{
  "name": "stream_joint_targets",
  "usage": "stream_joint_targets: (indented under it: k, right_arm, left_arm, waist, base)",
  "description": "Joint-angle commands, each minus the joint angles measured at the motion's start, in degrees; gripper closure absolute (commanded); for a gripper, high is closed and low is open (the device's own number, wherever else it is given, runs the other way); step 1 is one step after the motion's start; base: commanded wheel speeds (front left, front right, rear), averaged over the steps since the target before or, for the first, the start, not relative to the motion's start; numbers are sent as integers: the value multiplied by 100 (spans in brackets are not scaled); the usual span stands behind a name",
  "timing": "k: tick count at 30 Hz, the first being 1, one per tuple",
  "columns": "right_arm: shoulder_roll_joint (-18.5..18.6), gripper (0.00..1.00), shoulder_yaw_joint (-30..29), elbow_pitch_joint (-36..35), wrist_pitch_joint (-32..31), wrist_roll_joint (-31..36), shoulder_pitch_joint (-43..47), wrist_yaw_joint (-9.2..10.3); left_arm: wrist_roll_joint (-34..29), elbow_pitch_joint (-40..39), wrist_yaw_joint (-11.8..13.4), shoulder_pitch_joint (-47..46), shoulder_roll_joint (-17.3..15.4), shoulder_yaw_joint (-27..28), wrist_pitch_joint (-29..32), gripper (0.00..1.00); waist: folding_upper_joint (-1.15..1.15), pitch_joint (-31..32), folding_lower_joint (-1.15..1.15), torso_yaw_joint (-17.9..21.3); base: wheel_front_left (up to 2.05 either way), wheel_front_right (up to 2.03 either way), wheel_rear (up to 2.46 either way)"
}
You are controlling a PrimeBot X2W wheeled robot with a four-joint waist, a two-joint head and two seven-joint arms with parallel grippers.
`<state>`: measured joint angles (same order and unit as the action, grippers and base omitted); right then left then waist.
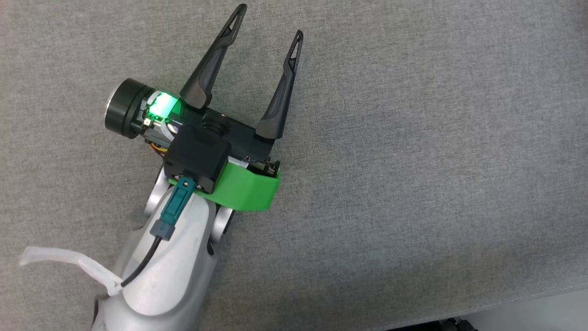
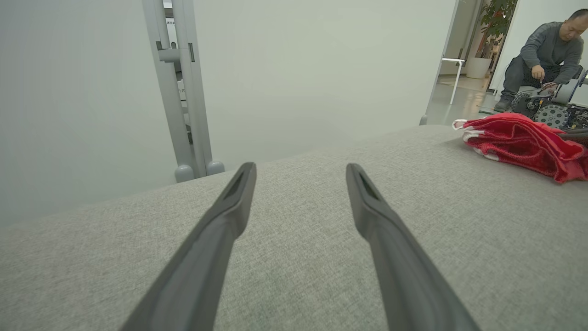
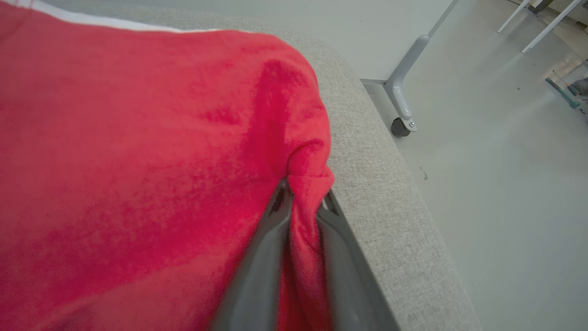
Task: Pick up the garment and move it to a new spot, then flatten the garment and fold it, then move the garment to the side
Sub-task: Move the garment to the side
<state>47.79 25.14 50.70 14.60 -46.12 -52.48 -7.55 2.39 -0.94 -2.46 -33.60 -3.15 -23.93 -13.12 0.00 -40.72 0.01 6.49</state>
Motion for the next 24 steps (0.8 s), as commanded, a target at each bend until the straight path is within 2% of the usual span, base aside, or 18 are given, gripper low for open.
stream_joint_targets:
  k: [1, 4, 8, 12, 17, 21, 24]
  right_arm:
    - [-51, 0, -79, 153, 46, 63, -134, 13]
    - [-160, 0, -250, 320, 61, 252, -229, 13]
    - [-394, 0, -989, 72, 61, 641, 105, 13]
    - [-833, 0, -1945, -690, 60, 1109, 853, 12]
    - [-1754, 0, -3015, -2112, 59, 1793, 2073, 12]
    - [-2458, 0, -3440, -3145, 59, 2208, 2879, 12]
    - [-2844, 0, -3481, -3718, 60, 2492, 3359, 11]
  left_arm:
    - [-42, -18, 15, -127, -62, 9, 15, 0]
    - [-26, 22, 36, -113, -84, 16, 10, 0]
    - [33, 103, 94, 22, -116, 53, -20, 0]
    - [145, 241, 154, 263, -170, 132, -48, 0]
    - [322, 372, 306, 689, -267, 313, -56, 0]
    - [475, 446, 403, 1037, -325, 442, -37, 0]
    - [600, 524, 463, 1286, -361, 522, -35, 0]
  waist:
    - [0, -53, -1, 12]
    - [0, 4, -1, 46]
    - [0, 242, -1, 95]
    - [0, 615, -1, 192]
    - [0, 1131, -1, 327]
    - [0, 1501, -1, 355]
    - [0, 1759, -1, 300]
  base:
    - [0, 0, 0]
    - [0, 0, 0]
    - [0, 0, 0]
    - [0, 0, 0]
    - [0, 0, 0]
    - [0, 0, 0]
    - [0, 0, 0]
